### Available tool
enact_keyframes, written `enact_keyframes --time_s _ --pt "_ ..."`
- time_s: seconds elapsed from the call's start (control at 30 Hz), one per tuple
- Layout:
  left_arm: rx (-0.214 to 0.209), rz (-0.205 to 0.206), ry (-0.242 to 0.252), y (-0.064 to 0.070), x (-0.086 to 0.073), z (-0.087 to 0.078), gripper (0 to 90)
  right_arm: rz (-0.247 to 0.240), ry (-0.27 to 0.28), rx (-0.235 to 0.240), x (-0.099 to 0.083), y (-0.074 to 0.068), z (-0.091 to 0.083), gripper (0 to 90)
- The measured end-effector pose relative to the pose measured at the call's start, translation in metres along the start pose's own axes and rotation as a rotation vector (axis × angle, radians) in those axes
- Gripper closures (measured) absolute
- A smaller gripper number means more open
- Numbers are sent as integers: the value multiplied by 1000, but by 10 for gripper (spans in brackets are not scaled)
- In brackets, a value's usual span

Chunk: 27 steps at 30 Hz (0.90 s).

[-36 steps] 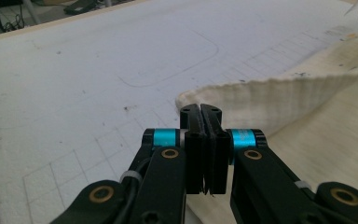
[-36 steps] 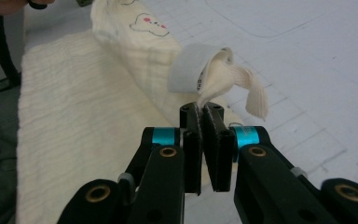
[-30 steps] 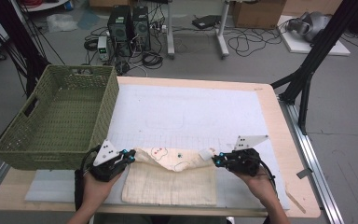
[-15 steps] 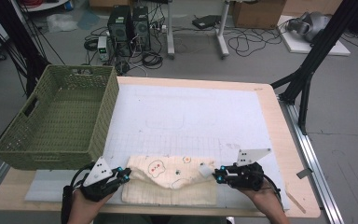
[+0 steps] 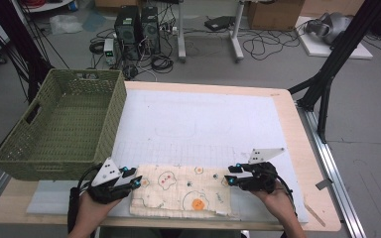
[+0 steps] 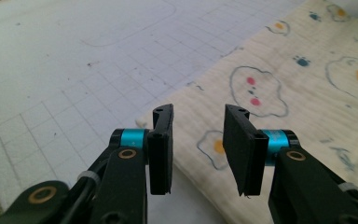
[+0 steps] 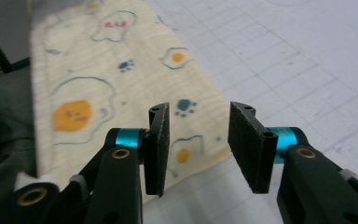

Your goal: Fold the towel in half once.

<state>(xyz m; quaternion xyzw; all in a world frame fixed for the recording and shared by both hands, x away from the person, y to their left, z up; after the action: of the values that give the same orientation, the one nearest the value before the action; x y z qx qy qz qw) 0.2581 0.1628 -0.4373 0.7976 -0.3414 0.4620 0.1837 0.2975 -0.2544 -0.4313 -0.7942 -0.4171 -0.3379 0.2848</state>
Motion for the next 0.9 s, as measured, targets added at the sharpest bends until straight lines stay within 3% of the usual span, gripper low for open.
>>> enact_keyframes --time_s 0.17,0.27,0.37,0.43,0.57,0.67,0.83,0.9 --pt "48 -38 -38 -7 1 24 596 30 -33 -47 0 13 11 534" --pt "78 -41 -85 -9 0 35 535 46 -45 -46 -2 17 17 516" --pt "64 -94 -129 -11 -5 43 491 47 -68 -42 -3 18 23 522" --pt "46 -100 -128 -13 -5 41 549 45 -87 -27 -4 18 25 585" --pt "-4 -77 -128 -10 -4 41 803 22 -107 5 -5 16 31 780" --pt "13 -71 -117 -8 -2 42 840 23 -105 25 -4 16 31 833" --pt "80 -103 -29 -12 13 52 843 18 -75 -50 6 27 21 837" --pt "107 -134 5 -16 22 61 843 22 -56 -83 13 35 17 836"
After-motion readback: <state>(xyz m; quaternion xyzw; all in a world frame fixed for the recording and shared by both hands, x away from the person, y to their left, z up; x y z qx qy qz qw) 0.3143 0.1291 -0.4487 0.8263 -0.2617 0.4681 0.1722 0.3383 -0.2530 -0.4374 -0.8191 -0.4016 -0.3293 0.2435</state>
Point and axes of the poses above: each handheld gripper's, and its own axes: z roughly forward along the jaws, x roughly out of its top, y roughly to its right, the point moved 2 cm from there along z, roughly forward along the jaws, and after that the axes turned 1 degree about z, right-handed, at the moved point
